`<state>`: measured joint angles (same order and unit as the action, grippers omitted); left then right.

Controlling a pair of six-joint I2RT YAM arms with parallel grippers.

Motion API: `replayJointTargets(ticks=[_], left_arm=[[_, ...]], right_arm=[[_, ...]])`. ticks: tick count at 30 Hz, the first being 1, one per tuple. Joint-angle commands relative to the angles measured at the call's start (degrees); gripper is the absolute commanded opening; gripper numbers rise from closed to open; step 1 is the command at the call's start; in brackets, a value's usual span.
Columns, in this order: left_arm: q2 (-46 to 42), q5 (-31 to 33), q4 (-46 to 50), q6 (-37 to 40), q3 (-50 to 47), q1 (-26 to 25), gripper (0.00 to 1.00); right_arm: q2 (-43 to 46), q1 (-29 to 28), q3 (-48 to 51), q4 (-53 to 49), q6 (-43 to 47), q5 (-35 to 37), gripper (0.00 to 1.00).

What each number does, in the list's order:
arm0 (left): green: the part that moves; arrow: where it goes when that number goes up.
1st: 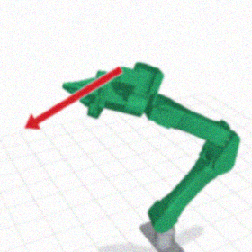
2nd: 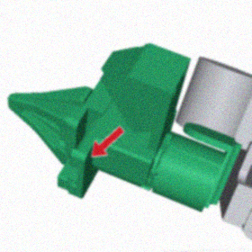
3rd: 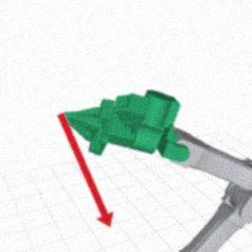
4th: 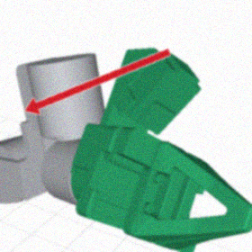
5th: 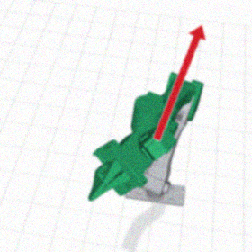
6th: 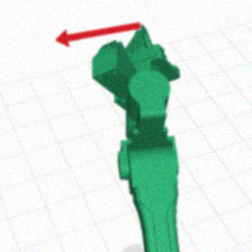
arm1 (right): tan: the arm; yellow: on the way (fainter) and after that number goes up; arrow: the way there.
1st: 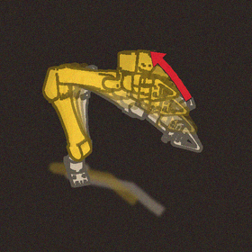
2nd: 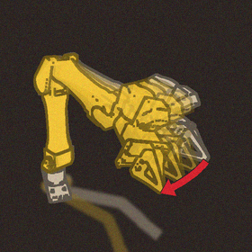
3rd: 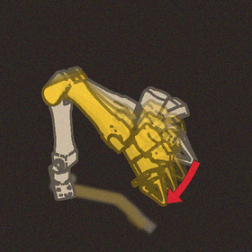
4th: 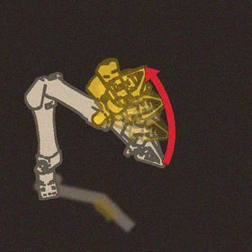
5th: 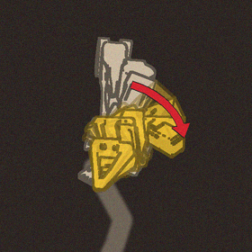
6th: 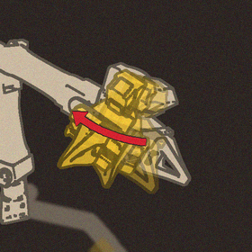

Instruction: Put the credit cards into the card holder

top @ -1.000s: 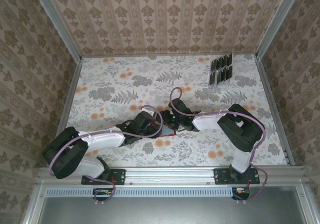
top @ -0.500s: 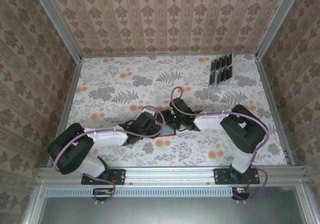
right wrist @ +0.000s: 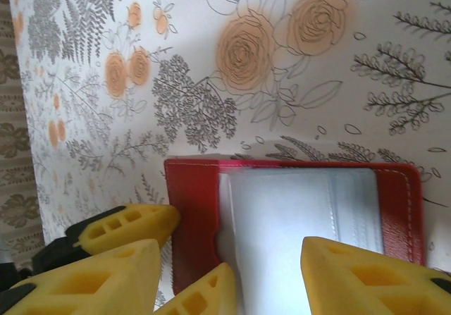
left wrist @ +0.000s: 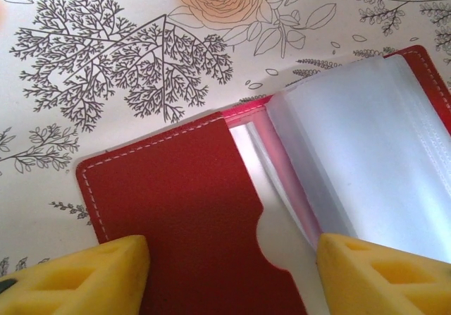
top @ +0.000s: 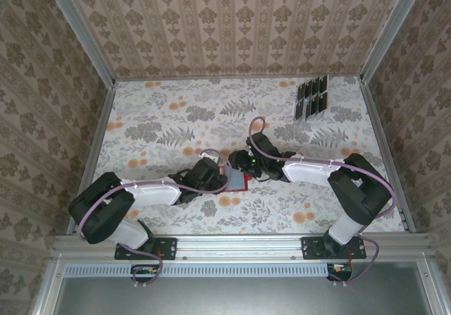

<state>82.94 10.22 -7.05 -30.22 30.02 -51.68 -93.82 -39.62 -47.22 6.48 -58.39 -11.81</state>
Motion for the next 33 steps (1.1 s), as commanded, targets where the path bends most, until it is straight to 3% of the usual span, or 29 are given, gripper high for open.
replayJointTargets(ticks=[1, 14, 33], left_arm=[[-2.6, 0.9, 2.1, -0.9, -0.9, -0.3, 0.7], [-6.4, 0.8, 2.6, -0.4, -1.7, -0.3, 0.75], [-2.3, -0.3, 0.0, 0.5, -1.5, -0.3, 0.77]], right_arm=[[-0.8, 0.1, 0.6, -1.2, 1.3, 0.6, 0.56], [-5.6, -2.1, -1.3, 0.5, 0.2, -0.8, 0.55], [-10.3, -4.1, -3.0, 4.1, -4.1, -2.2, 0.55]])
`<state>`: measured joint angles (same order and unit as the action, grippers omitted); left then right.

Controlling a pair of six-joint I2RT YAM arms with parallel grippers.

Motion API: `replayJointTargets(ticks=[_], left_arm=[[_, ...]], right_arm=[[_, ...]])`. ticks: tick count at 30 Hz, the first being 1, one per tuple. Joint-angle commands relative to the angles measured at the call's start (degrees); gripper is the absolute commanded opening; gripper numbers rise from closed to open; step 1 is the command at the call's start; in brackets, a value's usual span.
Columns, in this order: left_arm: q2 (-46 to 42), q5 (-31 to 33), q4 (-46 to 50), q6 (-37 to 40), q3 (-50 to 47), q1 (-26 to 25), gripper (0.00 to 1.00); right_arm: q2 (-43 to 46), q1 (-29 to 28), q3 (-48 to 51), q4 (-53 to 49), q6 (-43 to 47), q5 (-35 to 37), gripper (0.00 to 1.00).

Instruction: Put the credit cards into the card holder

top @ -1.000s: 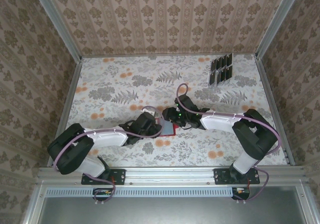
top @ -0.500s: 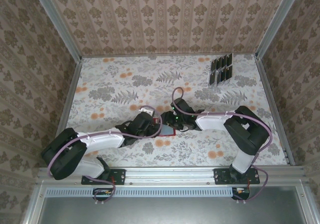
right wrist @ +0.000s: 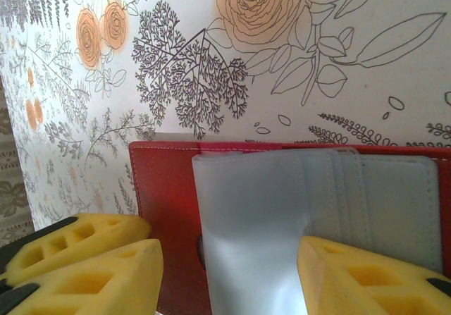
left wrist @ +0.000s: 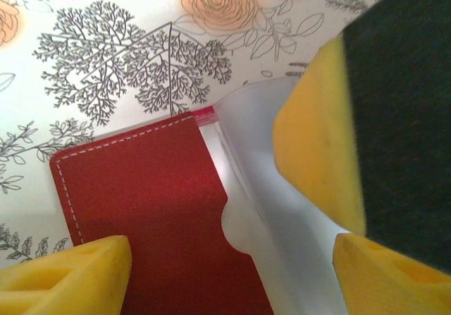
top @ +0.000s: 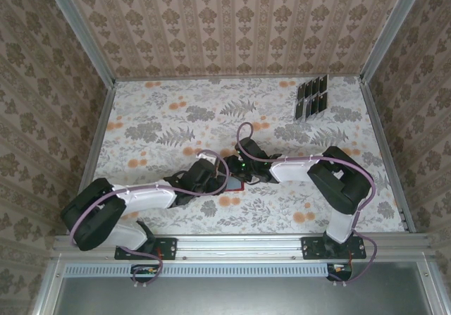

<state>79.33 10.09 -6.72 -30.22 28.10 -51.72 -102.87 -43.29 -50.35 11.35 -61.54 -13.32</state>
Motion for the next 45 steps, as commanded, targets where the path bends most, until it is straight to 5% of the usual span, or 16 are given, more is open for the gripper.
replayJointTargets(ticks=[1, 17, 45], left_arm=[[1.9, 0.2, 0.0, 0.3, 0.5, -0.3, 0.77], [5.1, 2.1, -0.5, -1.7, -1.7, -0.2, 0.66], [5.2, 1.3, -2.7, -1.6, -2.9, 0.4, 0.66]], right_arm=[[-1.2, -0.4, 0.1, -0.9, -0.9, -0.7, 0.55], [8.2, 1.0, 1.0, -6.5, 3.7, 4.1, 0.56], [-0.1, 1.2, -0.6, -3.6, 4.3, 0.2, 0.56]])
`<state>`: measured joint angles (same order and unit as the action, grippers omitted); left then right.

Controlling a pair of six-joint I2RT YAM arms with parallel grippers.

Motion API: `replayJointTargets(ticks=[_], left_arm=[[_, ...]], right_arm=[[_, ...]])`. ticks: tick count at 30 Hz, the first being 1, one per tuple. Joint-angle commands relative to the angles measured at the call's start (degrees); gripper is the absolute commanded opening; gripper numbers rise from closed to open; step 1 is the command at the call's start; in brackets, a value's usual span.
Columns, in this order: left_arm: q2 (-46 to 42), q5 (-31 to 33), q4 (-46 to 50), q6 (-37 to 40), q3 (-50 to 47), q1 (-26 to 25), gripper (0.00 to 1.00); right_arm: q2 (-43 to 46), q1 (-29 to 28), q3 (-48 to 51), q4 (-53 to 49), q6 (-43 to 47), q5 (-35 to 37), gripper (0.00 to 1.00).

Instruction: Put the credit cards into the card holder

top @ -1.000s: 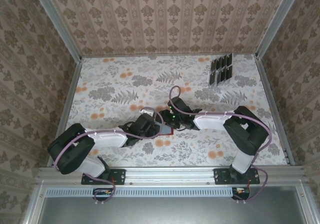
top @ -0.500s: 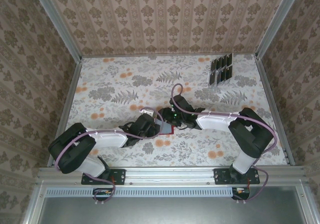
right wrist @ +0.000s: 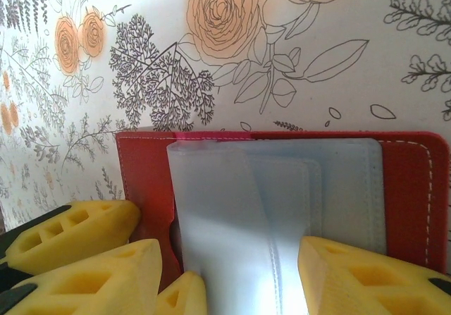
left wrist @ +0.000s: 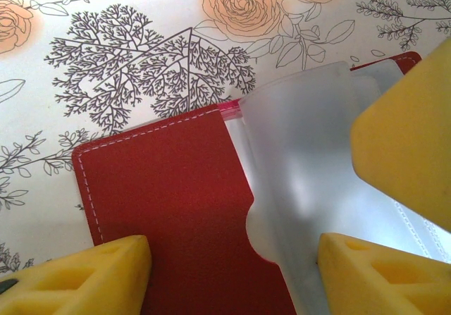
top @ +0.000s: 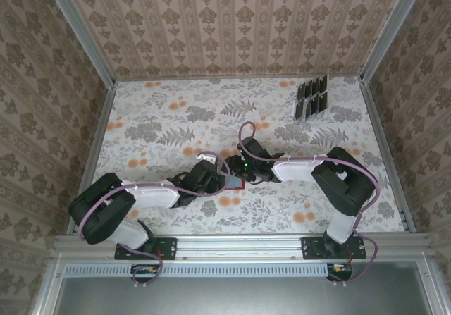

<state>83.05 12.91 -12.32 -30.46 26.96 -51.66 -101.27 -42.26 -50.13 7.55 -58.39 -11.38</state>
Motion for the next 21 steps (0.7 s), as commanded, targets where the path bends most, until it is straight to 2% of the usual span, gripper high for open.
replayJointTargets(ticks=[1, 15, 21], left_arm=[[1.4, -1.6, 2.9, -1.3, -1.8, 0.3, 0.66], [-1.7, -1.7, 3.2, -0.6, -2.1, 0.5, 0.7], [-11.9, -0.3, 6.8, -1.1, -3.6, 0.5, 0.76]], right_arm=[[-1.7, 0.2, -0.8, 0.8, 1.1, -2.3, 0.56], [-1.1, 0.0, -0.8, 6.1, -0.7, -6.1, 0.56], [1.1, -0.5, -1.5, 4.3, -1.2, -5.7, 0.56]])
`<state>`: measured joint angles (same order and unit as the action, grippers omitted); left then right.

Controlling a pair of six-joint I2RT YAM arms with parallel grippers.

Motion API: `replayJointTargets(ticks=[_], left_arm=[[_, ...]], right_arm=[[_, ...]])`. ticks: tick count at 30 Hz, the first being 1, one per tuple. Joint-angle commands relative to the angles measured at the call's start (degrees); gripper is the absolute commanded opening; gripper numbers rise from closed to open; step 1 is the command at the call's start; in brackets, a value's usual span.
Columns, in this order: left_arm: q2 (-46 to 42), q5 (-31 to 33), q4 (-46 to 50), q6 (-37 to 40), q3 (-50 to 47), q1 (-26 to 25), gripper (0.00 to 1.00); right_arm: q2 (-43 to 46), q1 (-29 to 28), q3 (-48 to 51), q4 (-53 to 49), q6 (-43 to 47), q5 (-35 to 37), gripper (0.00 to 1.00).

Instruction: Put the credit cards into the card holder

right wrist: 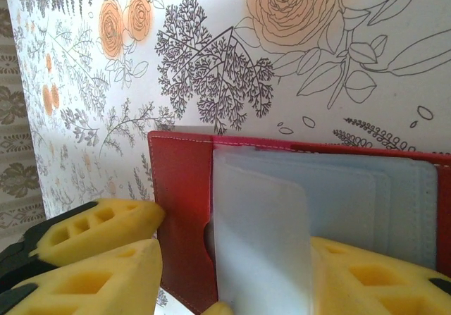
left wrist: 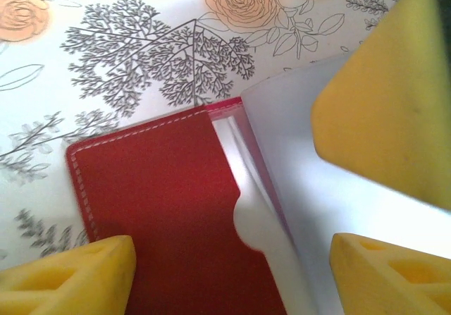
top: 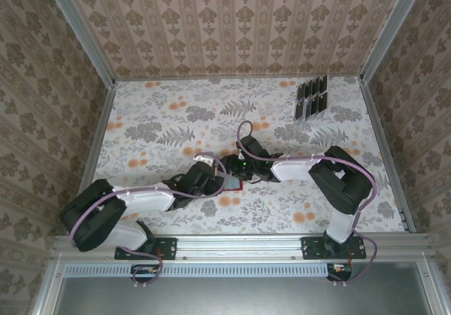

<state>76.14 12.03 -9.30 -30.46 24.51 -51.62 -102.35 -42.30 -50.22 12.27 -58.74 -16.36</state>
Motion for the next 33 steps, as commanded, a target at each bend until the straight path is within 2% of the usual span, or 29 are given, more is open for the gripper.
replayJointTargets(ticks=[1, 6, 10, 13, 23, 28, 33], left_arm=[[-8.0, 2.0, 5.1, -1.8, -1.7, 0.3, 0.77], [-23.5, 8.7, 11.2, -4.4, -4.6, 0.9, 0.83], [-29.6, 8.0, 15.5, -4.7, -4.6, 4.1, 0.86], [-30.4, 6.0, 16.8, -5.4, -4.2, 6.7, 0.87], [-30.1, 4.1, 20.3, -5.5, -1.9, 9.5, 0.88], [-28.8, 1.4, 22.2, -5.5, -0.9, 12.0, 0.89], [-25.0, -1.5, 22.0, -4.6, 0.8, 14.0, 0.9]], right_arm=[[2.5, -0.8, -1.7, -1.0, -0.8, -0.5, 0.56], [1.9, -2.2, -4.8, -3.7, -0.5, 0.4, 0.56], [-1.3, -3.6, -8.6, -5.5, -0.4, 0.6, 0.56], [-4.7, -4.7, -11.7, -7.1, -0.3, 1.3, 0.56], [-12.1, -6.5, -17.7, -9.1, -0.4, 1.7, 0.56], [-9.8, -6.6, -19.3, -10.5, 1.5, 0.8, 0.56], [-3.9, -6.3, -19.5, -14.6, 4.3, 2.1, 0.56]])
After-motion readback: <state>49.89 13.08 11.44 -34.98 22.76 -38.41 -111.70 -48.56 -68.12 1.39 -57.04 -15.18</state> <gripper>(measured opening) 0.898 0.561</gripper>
